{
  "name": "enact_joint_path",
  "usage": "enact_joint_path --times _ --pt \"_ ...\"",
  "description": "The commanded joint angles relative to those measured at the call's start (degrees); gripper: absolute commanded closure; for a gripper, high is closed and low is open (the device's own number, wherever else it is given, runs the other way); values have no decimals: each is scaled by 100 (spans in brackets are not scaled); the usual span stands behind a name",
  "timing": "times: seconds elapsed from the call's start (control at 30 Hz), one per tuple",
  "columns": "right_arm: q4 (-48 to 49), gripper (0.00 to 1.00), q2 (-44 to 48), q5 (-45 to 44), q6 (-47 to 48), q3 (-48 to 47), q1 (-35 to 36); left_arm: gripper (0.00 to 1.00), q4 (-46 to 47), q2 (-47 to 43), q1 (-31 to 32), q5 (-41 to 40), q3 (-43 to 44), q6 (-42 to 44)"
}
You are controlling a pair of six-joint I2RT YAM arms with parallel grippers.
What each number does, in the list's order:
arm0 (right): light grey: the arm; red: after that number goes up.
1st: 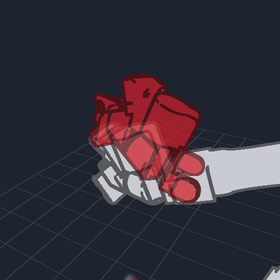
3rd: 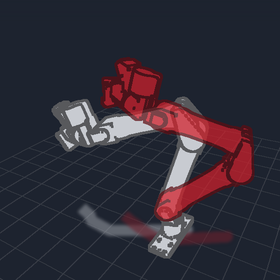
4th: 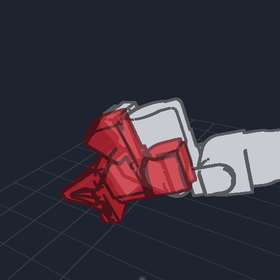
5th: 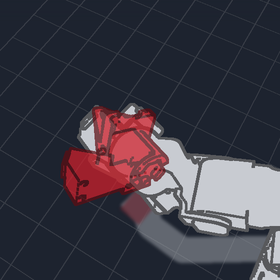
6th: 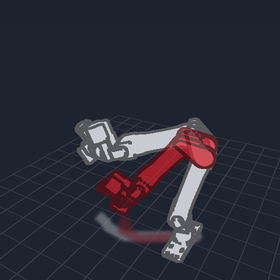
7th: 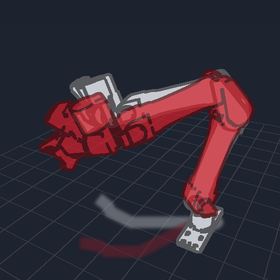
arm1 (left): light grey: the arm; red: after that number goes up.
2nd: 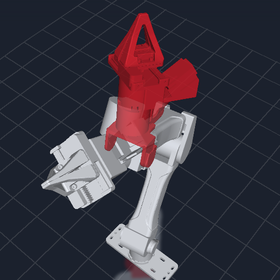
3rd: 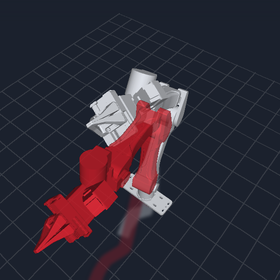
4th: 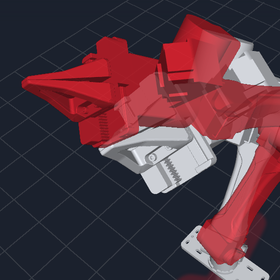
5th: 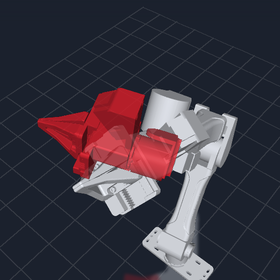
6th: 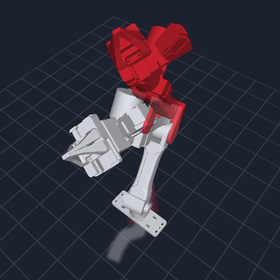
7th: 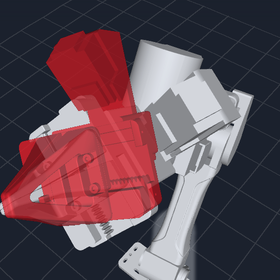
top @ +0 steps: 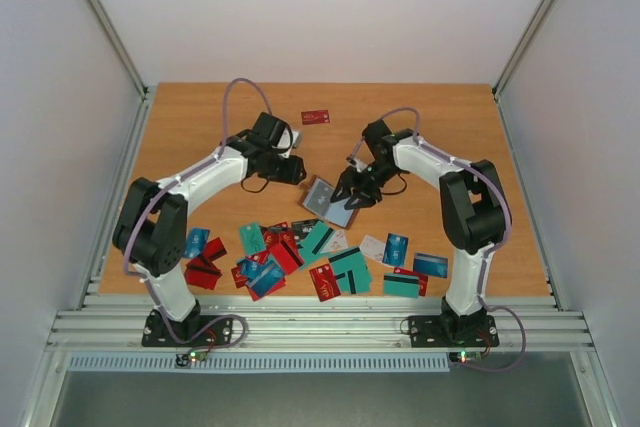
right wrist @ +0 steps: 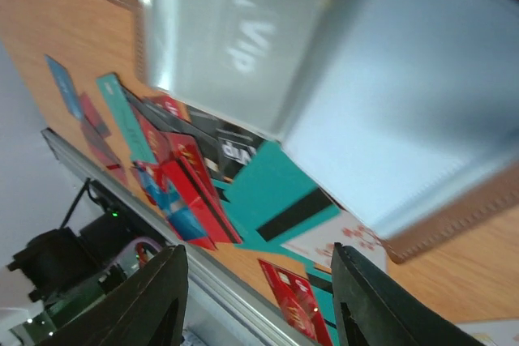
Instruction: Put the credit cards into the card holder
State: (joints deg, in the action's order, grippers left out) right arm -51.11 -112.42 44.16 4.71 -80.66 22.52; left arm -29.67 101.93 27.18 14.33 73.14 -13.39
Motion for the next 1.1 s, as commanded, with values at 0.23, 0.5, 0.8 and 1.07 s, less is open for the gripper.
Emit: enact_joint_path --times 0.23,0.5,0.8,1.07 --pt "724 48 282 -93 -747 916 56 53 -761 -1405 32 -135 -681 149" --pt "643 44 741 -266 -627 1173 252 53 -1779 -2475 193 -90 -1326 -167" --pt "572 35 2095 59 -876 2679 340 57 -1350 -2933 905 1052 -2235 -387" --pt "1286 32 3711 291 -2511 4239 708 59 -557 -2029 1822 1428 -2091 -836"
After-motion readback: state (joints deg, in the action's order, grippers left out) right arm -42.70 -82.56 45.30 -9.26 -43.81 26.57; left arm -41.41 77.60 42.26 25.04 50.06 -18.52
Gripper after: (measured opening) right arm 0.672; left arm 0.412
